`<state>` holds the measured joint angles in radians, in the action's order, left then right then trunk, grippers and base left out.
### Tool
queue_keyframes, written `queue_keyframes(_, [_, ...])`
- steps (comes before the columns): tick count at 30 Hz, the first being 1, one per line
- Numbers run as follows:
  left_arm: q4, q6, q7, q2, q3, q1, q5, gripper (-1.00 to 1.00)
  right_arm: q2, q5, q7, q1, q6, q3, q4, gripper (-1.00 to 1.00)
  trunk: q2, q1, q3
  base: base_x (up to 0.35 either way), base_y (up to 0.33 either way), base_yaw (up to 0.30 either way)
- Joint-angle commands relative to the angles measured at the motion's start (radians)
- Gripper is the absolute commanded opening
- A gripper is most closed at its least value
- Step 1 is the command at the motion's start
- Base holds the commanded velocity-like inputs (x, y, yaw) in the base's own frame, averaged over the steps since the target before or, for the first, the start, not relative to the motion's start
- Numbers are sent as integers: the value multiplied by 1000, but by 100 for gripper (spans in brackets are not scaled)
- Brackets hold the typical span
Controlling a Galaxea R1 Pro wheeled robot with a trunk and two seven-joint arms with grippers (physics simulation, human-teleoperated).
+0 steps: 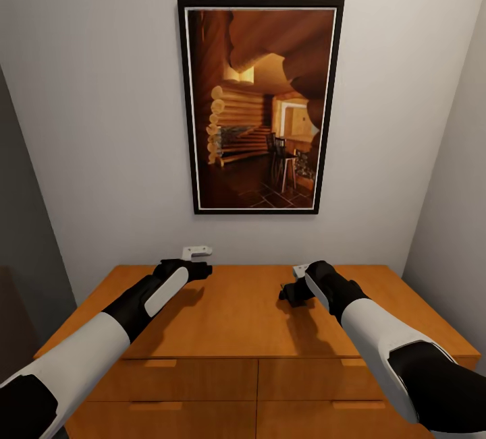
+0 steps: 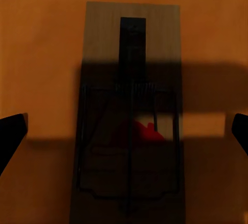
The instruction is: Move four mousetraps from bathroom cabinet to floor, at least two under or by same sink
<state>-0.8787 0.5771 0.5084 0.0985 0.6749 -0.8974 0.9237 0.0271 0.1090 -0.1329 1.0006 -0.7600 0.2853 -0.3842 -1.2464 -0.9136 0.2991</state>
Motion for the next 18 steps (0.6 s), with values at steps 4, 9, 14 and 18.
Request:
queue_keyframes(4, [-2, 0, 10, 1, 5, -2, 11, 100, -1, -1, 2, 0, -3, 11, 2, 100, -1, 0, 2, 0, 0, 0])
queue_keyframes(9, [-2, 0, 10, 1, 5, -2, 11, 100, -1, -1, 2, 0, -3, 11, 2, 100, -1, 0, 2, 0, 0, 0])
queue_keyframes(14, [-2, 0, 10, 1, 5, -2, 11, 100, -1, -2, 2, 0, -2, 11, 2, 100, -1, 0, 2, 0, 0, 0])
queue_keyframes(18, [-2, 0, 10, 1, 5, -2, 11, 100, -1, -2, 2, 0, -2, 11, 2, -100, -1, 0, 2, 0, 0, 0])
